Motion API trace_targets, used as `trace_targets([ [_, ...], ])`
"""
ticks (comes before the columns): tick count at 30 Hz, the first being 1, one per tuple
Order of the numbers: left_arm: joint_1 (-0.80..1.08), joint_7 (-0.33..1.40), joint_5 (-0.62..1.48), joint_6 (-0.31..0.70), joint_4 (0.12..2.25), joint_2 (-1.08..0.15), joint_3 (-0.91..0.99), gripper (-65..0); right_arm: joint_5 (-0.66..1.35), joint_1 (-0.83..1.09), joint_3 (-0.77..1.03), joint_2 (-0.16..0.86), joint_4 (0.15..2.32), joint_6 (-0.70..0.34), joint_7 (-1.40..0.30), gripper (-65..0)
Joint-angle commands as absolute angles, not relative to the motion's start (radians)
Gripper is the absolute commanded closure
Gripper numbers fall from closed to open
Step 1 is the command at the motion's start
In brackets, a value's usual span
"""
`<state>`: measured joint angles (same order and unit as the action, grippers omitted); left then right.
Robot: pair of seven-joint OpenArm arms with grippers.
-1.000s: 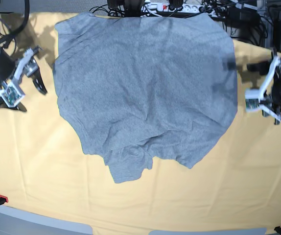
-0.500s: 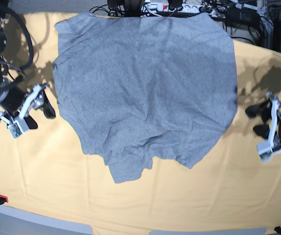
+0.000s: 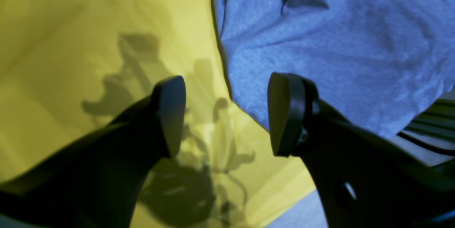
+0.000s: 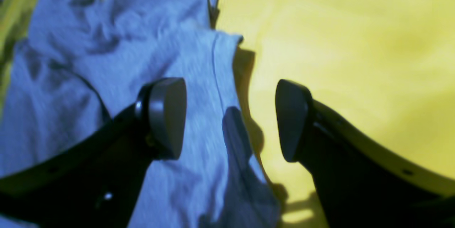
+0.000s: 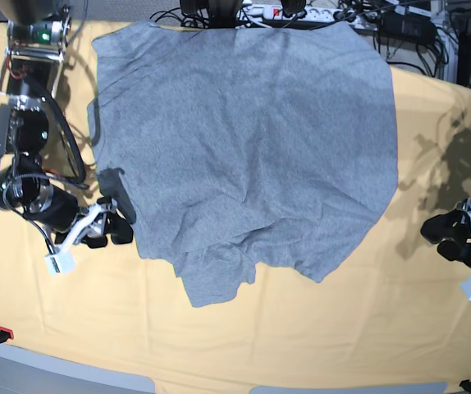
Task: Layout the t-shirt on the table in an organized manner, then fold the t-shirt properly
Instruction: 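Release the t-shirt and lower the right gripper to its side edge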
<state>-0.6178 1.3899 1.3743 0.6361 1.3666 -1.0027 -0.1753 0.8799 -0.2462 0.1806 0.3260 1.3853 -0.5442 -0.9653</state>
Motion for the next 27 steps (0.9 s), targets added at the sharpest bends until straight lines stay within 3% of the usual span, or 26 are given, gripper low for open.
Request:
trace_targets([
  [1, -0.642, 1.388, 1.404, 0.636, 1.366, -1.025, -0.160, -37.5, 0.902, -0.292, 0.187, 0.329, 1.374, -0.556, -0.947, -40.7],
  [14, -0.640, 1.388, 1.416, 0.640, 1.359, -1.025, -0.160, -37.4, 0.834, -0.499, 0.187, 0.261, 0.939, -0.657, -0.939, -40.7],
  [27, -0.640, 1.387, 1.420, 0.643, 1.359, -1.024, -0.160, -37.4, 1.020, -0.496, 0.187, 0.249, 0.930, -0.698, -1.100, -40.6],
])
